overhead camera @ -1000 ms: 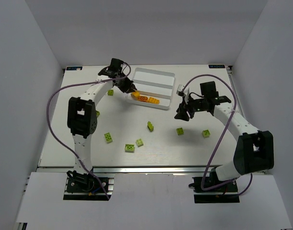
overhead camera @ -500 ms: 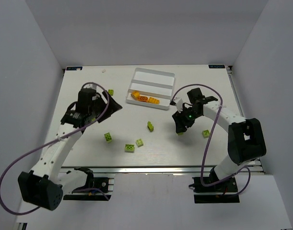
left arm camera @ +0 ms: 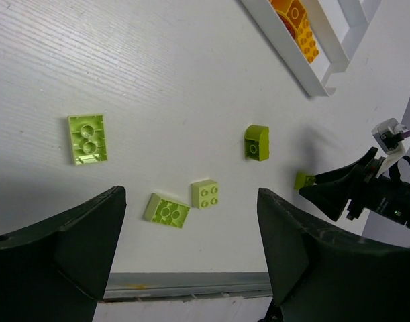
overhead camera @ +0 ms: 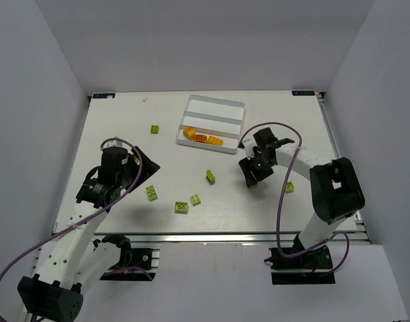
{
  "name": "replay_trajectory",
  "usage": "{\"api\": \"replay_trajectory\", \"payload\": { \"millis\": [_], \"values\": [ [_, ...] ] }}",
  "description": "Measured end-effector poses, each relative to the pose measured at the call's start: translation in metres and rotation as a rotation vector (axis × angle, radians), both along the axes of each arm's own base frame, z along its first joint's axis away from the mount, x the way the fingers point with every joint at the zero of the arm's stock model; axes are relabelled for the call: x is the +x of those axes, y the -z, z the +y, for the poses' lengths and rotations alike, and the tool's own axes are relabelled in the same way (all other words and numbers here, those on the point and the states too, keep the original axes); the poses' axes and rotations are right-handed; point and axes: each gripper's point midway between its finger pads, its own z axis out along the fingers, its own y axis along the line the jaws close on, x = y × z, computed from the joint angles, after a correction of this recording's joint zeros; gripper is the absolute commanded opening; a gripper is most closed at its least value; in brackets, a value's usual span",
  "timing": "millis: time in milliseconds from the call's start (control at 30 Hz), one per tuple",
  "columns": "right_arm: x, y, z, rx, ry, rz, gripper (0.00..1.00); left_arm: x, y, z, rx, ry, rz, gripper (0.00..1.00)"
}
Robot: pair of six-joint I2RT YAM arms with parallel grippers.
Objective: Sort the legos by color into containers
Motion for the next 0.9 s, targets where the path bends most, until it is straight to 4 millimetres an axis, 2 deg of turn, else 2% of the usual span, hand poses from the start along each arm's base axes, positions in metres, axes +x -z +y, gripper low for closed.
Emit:
{"api": "replay_trajectory", "payload": {
  "millis": [133, 267, 300, 367, 400, 467, 600, 667, 767, 900],
  "values": [
    [0.0, 0.012, 0.0, -0.026, 0.023, 0.021, 0.51, -0.003, 0.007, 0.004, 0.017, -0.018, 0.022, 0.89],
    [0.003, 0.012, 0.003, -0.032, 0.027, 0.004, 0.4, -0.004, 0.009, 0.009, 0.035, -0.035, 0.031, 0.9],
    [0.003, 0.012, 0.004, -0.033, 0.025, 0.001, 0.32, -0.004, 0.009, 0.01, 0.039, -0.04, 0.03, 0.89],
    [0.005, 0.012, 0.005, -0.032, 0.026, -0.006, 0.22, -0.003, 0.01, 0.011, 0.045, -0.046, 0.028, 0.9],
    [0.005, 0.012, 0.005, -0.031, 0.023, -0.009, 0.12, -0.003, 0.01, 0.012, 0.047, -0.048, 0.029, 0.9],
    [0.005, 0.012, 0.006, -0.028, 0.01, -0.013, 0.02, -0.002, 0.01, 0.013, 0.052, -0.054, 0.03, 0.9],
    [0.009, 0.004, 0.01, 0.0, -0.09, -0.037, 0.0, -0.001, 0.015, 0.017, 0.075, -0.072, 0.044, 0.9],
    [0.024, -0.013, 0.019, 0.036, -0.161, -0.089, 0.0, -0.001, 0.022, 0.022, 0.101, -0.089, 0.073, 0.9],
    [0.063, -0.058, 0.04, 0.111, -0.251, -0.234, 0.0, -0.002, 0.035, 0.029, 0.153, -0.114, 0.142, 0.9],
    [0.133, -0.125, 0.075, 0.204, -0.285, -0.44, 0.0, 0.005, 0.043, 0.034, 0.207, -0.133, 0.215, 0.91]
  ]
}}
